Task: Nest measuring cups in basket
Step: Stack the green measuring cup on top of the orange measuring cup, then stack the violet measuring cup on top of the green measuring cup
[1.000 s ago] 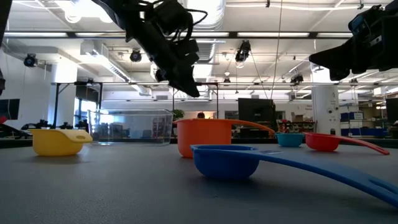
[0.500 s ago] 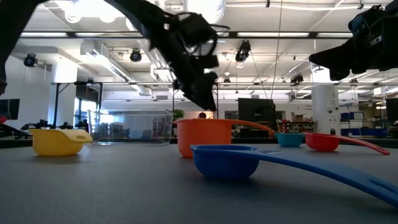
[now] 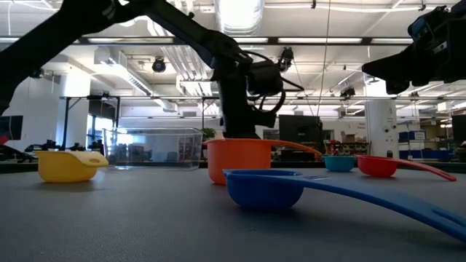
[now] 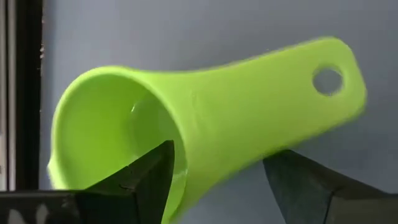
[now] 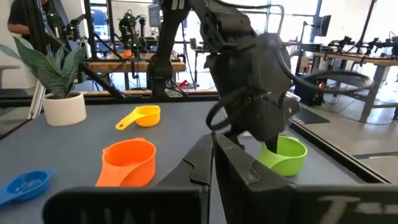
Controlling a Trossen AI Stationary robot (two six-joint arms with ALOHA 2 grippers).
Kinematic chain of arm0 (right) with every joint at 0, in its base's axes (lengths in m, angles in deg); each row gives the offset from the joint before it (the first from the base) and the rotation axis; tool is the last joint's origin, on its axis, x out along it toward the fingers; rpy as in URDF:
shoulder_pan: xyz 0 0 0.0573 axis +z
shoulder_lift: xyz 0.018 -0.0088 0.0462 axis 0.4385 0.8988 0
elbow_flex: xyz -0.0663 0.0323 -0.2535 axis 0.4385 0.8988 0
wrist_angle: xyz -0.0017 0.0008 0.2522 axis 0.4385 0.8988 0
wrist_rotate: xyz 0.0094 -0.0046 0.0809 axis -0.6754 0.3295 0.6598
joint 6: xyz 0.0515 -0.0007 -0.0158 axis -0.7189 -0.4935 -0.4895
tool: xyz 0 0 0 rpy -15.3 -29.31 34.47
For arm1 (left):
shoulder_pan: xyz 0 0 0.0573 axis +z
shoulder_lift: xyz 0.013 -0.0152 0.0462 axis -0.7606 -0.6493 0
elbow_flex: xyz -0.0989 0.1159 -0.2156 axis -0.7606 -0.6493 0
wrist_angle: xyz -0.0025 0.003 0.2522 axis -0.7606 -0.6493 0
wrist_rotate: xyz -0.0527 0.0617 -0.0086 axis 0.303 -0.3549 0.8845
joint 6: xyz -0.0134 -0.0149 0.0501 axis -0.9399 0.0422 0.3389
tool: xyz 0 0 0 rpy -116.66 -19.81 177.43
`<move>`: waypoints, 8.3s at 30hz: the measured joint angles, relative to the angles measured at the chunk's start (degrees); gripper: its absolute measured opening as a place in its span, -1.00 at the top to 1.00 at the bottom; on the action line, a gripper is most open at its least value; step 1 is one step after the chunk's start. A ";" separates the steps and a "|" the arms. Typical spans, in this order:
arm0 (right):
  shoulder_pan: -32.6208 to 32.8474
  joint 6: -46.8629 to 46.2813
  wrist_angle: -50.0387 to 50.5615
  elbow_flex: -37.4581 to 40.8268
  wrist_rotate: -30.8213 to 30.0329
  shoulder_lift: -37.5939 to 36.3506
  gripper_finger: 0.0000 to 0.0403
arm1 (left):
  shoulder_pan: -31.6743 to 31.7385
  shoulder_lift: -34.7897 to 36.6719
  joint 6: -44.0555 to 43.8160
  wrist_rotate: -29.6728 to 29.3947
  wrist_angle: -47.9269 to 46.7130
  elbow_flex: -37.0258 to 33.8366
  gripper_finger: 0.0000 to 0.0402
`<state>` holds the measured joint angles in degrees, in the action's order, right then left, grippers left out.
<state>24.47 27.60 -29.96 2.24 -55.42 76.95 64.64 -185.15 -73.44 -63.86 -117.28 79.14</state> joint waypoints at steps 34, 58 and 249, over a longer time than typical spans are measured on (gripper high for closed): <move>0.00 -0.07 0.00 0.00 0.01 -0.01 0.96 | -22.75 20.71 -29.39 4.26 -15.06 -3.81 0.99; 0.01 -0.05 0.00 0.01 0.01 0.07 0.96 | -27.82 20.60 -35.70 7.57 18.67 -22.60 0.98; 48.16 -65.88 69.24 -77.89 -38.88 90.09 0.95 | -35.27 59.07 -22.54 -6.07 76.85 -71.28 0.32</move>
<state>72.64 -38.28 39.28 -75.65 -94.30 167.04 29.37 -126.08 -95.98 -69.93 -40.43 7.86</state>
